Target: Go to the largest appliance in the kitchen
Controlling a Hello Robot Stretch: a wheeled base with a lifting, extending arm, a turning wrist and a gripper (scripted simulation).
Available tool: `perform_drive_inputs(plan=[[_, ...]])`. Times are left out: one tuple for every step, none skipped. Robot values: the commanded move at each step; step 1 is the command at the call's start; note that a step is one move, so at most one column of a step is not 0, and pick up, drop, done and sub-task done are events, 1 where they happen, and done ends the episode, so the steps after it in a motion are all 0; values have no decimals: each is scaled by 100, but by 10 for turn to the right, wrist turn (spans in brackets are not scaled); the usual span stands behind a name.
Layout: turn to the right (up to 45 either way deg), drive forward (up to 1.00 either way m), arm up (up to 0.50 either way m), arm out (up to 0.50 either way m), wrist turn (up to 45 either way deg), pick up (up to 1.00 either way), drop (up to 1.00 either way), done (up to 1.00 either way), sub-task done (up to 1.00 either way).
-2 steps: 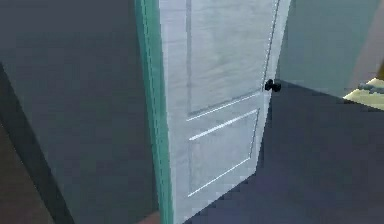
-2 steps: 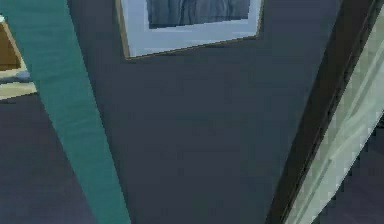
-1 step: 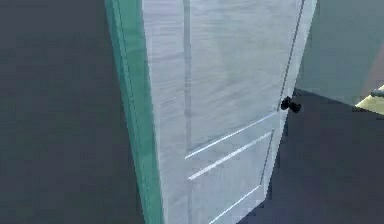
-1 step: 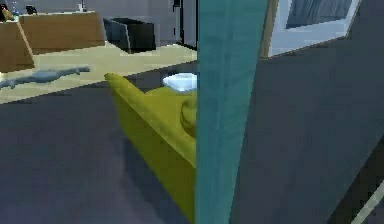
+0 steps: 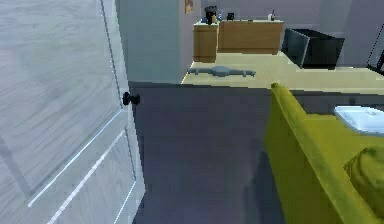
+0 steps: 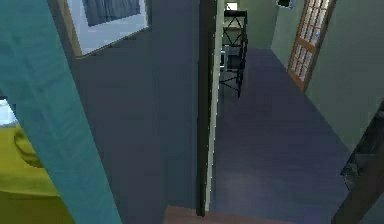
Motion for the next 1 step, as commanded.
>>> perform_drive_inputs(plan=[[60, 0, 0, 0, 0, 0, 0, 0, 0]])
